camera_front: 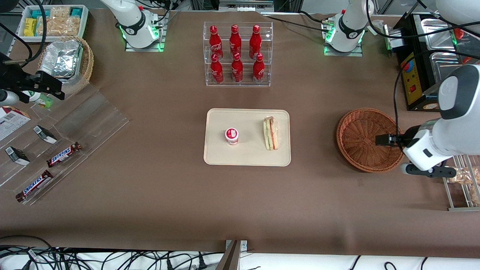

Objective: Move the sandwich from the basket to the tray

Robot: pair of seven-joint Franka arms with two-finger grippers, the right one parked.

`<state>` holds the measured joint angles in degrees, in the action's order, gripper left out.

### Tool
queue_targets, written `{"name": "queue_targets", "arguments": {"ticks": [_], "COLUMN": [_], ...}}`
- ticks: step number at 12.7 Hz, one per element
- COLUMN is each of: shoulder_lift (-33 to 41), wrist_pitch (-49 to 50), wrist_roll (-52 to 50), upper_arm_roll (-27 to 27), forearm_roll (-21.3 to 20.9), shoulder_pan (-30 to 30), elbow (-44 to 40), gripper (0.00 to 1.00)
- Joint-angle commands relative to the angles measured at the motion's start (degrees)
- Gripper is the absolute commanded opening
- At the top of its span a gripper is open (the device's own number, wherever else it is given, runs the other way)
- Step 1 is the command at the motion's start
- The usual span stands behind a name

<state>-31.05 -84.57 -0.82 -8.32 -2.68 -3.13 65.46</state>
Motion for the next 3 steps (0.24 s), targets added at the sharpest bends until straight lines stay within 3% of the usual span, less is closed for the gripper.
{"name": "queue_targets", "arguments": {"ticks": [1, 3], "shoulder_lift": [0.8, 0.9], "wrist_pitch": [1.3, 1.3], "wrist_roll": [1.3, 1.1], "upper_arm_roll": [1.1, 1.0], "forearm_roll": [0.9, 0.6], "shoulder_pan": [1.7, 1.7], "elbow": [-0.4, -0.5], "gripper": [1.0, 1.0]}}
